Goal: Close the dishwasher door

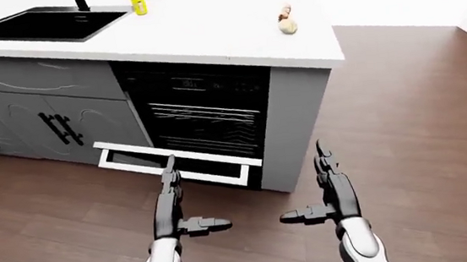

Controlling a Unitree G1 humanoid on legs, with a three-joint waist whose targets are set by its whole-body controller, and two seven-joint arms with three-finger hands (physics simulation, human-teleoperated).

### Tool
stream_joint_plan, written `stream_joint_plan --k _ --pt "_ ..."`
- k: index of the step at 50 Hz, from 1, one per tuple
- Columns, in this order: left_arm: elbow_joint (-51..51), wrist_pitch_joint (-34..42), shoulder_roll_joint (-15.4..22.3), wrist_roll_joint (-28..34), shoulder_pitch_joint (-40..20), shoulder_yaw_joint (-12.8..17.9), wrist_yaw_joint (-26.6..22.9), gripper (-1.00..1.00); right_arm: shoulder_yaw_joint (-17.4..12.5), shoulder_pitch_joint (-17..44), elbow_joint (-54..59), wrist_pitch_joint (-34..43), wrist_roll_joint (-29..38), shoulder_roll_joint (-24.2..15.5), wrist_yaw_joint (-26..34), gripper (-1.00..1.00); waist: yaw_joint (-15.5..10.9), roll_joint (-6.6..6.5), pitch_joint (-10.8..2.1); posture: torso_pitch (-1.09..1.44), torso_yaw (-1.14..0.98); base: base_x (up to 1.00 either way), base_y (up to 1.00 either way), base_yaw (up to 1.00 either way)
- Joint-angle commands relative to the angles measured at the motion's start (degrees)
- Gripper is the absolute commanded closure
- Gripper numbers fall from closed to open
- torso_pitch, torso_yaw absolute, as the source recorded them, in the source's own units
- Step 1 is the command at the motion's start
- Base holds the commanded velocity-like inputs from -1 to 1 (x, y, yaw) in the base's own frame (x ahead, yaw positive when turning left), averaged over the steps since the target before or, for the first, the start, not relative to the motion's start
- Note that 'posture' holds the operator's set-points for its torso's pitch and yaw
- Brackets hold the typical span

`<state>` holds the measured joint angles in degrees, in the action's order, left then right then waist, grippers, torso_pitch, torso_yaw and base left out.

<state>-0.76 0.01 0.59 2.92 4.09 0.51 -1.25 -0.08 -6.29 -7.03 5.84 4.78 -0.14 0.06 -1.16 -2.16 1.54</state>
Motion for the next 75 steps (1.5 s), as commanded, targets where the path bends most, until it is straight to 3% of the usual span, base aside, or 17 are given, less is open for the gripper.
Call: stream_joint_plan --k 1,10,13,15,18,24,28,30,41,45,46,50,55,59,69,73,75 --pt "-2.07 -1.65 -0.19 -0.07 -0.76 -0.52 -0.20 -1.00 -0.34 0.67 -2.64 -1.68 -0.03 -0.24 -0.29 -1.00 0.16 -0.19 -0.54 0.00 0.00 0.00 0.00 0.20" --pt "-2.40 -1.54 -0.20 -0.11 -0.63 -0.50 -0.17 -1.00 -0.17 0.31 -3.00 -1.74 -0.01 -0.20 -0.31 -1.00 0.46 3.26 -1.03 0.00 0.00 0.00 0.00 0.20" --pt "-2.43 -1.56 -0.23 -0.08 -0.56 -0.58 -0.17 -1.00 -0.21 0.18 -3.17 -1.75 -0.06 -0.20 -0.32 -1.00 0.57 6.54 -1.17 0.00 0.00 0.00 0.00 0.20" --pt "-2.49 -1.52 -0.23 -0.08 -0.55 -0.57 -0.16 -1.00 -0.18 0.12 -3.27 -1.71 -0.04 -0.19 -0.32 -1.00 1.12 4.87 -0.72 0.00 0.00 0.00 0.00 0.20" --pt "-2.22 -1.68 -0.24 -0.09 -0.59 -0.58 -0.14 -1.00 -0.17 -0.01 -3.36 -1.75 -0.05 -0.17 -0.35 -1.00 1.09 5.25 -0.77 0.00 0.00 0.00 0.00 0.20" --pt "-2.43 -1.66 -0.27 -0.05 -0.44 -0.68 -0.13 -1.00 -0.19 -0.03 -3.12 -1.95 -0.13 -0.19 -0.32 -1.00 1.05 2.91 -0.34 0.00 0.00 0.00 0.00 0.20" --pt "-2.56 -1.57 -0.28 -0.06 -0.42 -0.72 -0.14 -1.00 -0.15 0.07 -3.42 -1.64 -0.10 -0.20 -0.30 -1.00 1.29 0.03 -0.41 0.00 0.00 0.00 0.00 0.21" --pt "-2.55 -1.60 -0.29 -0.02 -0.39 -0.78 -0.14 -1.00 -0.13 0.16 -3.56 -1.45 -0.06 -0.20 -0.30 -1.00 1.37 -2.81 -1.03 0.00 0.00 0.00 0.00 0.20" --pt "-2.29 -1.74 -0.32 0.05 -0.44 -0.92 -0.09 -1.00 -0.27 0.41 -4.05 -0.80 -0.02 -0.28 -0.19 -1.00 0.48 2.09 -0.30 0.00 0.00 0.00 0.00 0.20" --pt "-2.43 -1.66 -0.30 0.02 -0.43 -0.86 -0.08 -1.00 -0.26 0.21 -4.27 -0.77 -0.01 -0.25 -0.18 -1.00 0.77 7.33 -1.19 0.00 0.00 0.00 0.00 0.21" --pt "-2.47 -1.65 -0.30 0.02 -0.40 -0.85 -0.07 -1.00 -0.26 0.12 -4.20 -0.91 -0.05 -0.24 -0.16 -1.00 1.32 5.11 -0.68 0.00 0.00 0.00 0.00 0.20" --pt "-2.61 -1.58 -0.30 0.04 -0.33 -0.87 -0.07 -1.00 -0.28 -0.03 -4.14 -1.13 -0.09 -0.22 -0.17 -1.00 1.11 4.96 -0.66 0.00 0.00 0.00 0.00 0.21" --pt "-2.21 -1.81 -0.25 -0.04 -0.47 -0.74 -0.08 -1.00 -0.15 -0.02 -3.97 -1.23 0.00 -0.15 -0.26 -1.00 1.06 2.20 -0.02 0.00 0.00 0.00 0.00 0.21" --pt "-2.48 -1.73 -0.26 -0.05 -0.33 -0.74 -0.09 -1.00 -0.14 -0.23 -4.03 -1.43 -0.04 -0.15 -0.28 -1.00 1.17 -2.74 -0.78 0.00 0.00 0.00 0.00 0.21" --pt "-2.50 -1.62 -0.27 -0.03 -0.37 -0.77 -0.10 -1.00 -0.24 -0.50 -4.04 -1.65 -0.14 -0.18 -0.28 -1.00 0.47 1.85 -0.25 0.00 0.00 0.00 0.00 0.21" --pt "-2.51 -1.64 -0.30 0.03 -0.31 -0.85 -0.09 -1.00 -0.26 -0.68 -4.12 -1.77 -0.17 -0.17 -0.28 -1.00 0.74 6.78 -0.88 0.00 0.00 0.00 0.00 0.20" --pt "-2.29 -1.71 -0.28 0.03 -0.40 -0.81 -0.06 -1.00 -0.28 -0.53 -3.93 -1.77 -0.19 -0.19 -0.26 -1.00 1.33 5.17 -0.34 0.00 0.00 0.00 0.00 0.20"
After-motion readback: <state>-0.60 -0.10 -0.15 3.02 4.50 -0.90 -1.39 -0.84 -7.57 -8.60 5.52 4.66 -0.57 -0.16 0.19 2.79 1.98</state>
